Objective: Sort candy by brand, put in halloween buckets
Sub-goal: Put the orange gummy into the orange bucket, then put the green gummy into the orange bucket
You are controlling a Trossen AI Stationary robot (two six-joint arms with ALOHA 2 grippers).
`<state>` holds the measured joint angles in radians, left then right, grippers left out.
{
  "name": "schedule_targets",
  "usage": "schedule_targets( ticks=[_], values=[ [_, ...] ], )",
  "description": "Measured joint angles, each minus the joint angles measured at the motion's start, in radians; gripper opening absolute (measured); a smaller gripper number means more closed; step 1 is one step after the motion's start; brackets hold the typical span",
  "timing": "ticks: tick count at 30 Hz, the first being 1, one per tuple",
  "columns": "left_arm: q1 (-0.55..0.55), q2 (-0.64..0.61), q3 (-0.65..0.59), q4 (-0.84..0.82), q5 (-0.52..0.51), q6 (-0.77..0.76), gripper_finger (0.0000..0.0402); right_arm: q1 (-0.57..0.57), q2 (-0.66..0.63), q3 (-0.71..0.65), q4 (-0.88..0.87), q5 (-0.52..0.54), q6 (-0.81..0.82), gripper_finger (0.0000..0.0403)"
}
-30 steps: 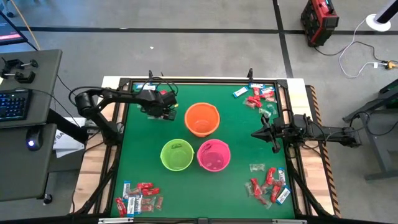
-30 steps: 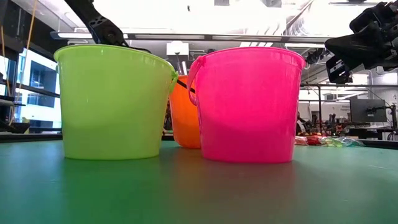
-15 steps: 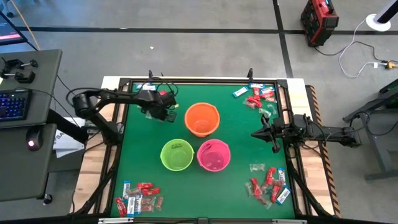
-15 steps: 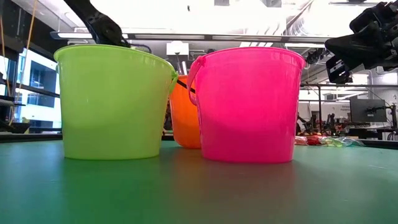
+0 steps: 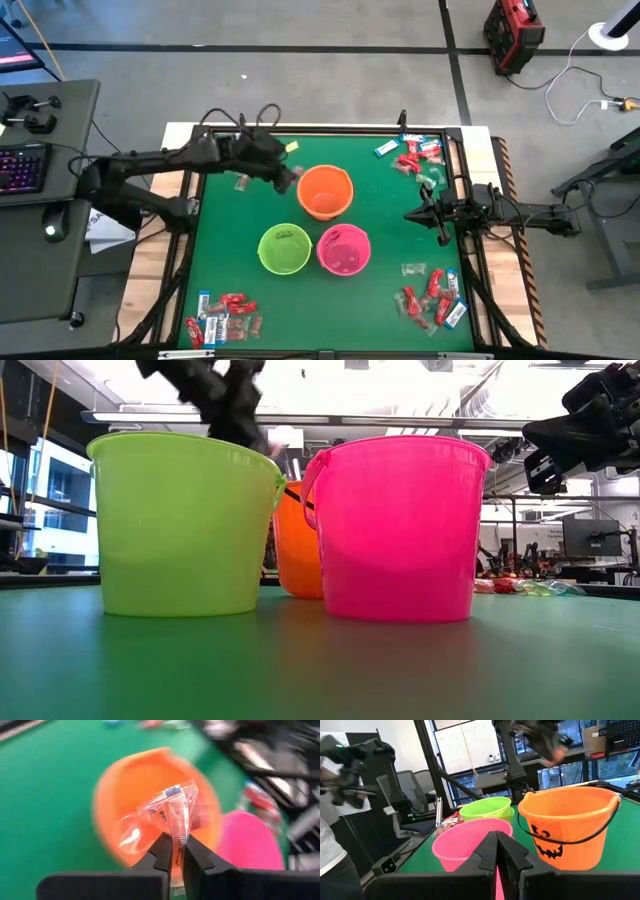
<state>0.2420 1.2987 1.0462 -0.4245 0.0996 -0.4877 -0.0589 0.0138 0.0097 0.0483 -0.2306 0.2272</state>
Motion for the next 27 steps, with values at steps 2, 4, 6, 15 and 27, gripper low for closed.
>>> schedule_targets(
  ticks=[2, 4, 6, 15, 27],
  values=[
    [-0.060, 0.032, 0.006, 0.064, -0.026, 0.045, 0.0009, 0.000, 0.000, 0.000, 0.000, 0.000, 0.000, 0.0000],
    [-0.097, 0.070, 0.006, 0.101, -0.076, 0.053, 0.0016, 0.000, 0.000, 0.000, 0.000, 0.000, 0.000, 0.0000],
    [-0.102, 0.112, 0.007, 0.120, -0.086, 0.047, 0.0029, 0.000, 0.000, 0.000, 0.000, 0.000, 0.000, 0.0000],
    [-0.090, 0.216, 0.090, 0.150, -0.048, 0.079, 0.0150, 0.000, 0.000, 0.000, 0.000, 0.000, 0.000, 0.0000],
    [0.039, 0.083, 0.274, -0.153, -0.018, 0.229, 0.0217, 0.000, 0.000, 0.000, 0.000, 0.001, 0.000, 0.0000]
  ],
)
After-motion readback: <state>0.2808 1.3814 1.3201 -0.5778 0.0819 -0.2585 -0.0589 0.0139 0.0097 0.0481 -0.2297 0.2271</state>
